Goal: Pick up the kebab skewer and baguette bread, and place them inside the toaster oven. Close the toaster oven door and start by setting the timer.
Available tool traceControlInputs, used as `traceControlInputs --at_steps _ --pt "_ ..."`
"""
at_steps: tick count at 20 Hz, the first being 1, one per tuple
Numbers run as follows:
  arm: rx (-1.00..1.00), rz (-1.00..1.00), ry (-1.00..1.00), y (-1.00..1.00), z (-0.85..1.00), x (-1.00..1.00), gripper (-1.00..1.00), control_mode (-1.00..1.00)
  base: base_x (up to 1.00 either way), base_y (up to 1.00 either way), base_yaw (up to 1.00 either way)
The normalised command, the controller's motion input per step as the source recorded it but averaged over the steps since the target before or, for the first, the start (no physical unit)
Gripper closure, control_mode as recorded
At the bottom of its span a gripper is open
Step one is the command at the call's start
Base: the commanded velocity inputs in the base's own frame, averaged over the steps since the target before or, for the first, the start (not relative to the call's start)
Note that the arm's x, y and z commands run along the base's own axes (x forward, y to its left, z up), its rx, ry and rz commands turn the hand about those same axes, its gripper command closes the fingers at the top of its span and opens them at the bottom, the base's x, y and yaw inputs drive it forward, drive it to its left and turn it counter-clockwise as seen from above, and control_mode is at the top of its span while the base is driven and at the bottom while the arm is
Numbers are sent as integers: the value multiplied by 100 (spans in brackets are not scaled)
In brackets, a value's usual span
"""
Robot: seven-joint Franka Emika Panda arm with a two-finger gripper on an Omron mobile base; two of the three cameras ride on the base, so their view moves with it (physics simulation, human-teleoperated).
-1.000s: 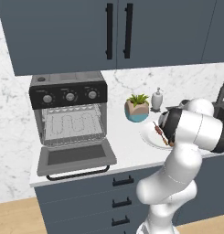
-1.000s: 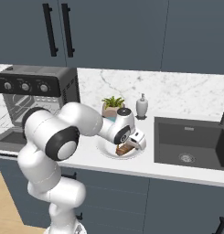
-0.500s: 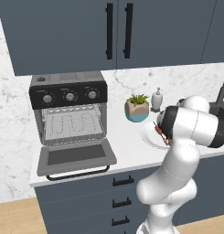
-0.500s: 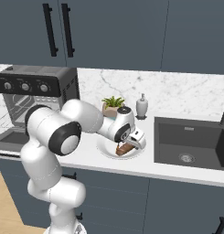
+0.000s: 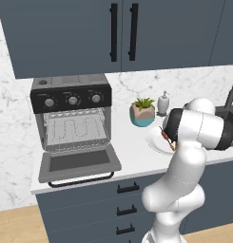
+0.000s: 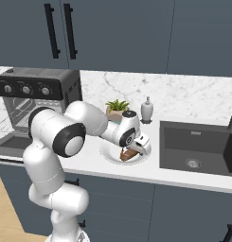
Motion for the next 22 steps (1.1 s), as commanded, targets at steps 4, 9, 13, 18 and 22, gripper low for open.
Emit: traceControlInputs --at_steps 4,9,13,18,22 --pt "0 0 1 0 0 0 100 -100 0 0 0" --pt "0 -2 0 0 5 0 100 -100 0 0 0" --pt "2 -10 0 0 54 -7 100 -100 0 0 0" --pt "4 -12 0 -4 75 -41 100 -100 0 0 0" --pt "9 -21 -1 0 52 -72 100 -100 0 0 0"
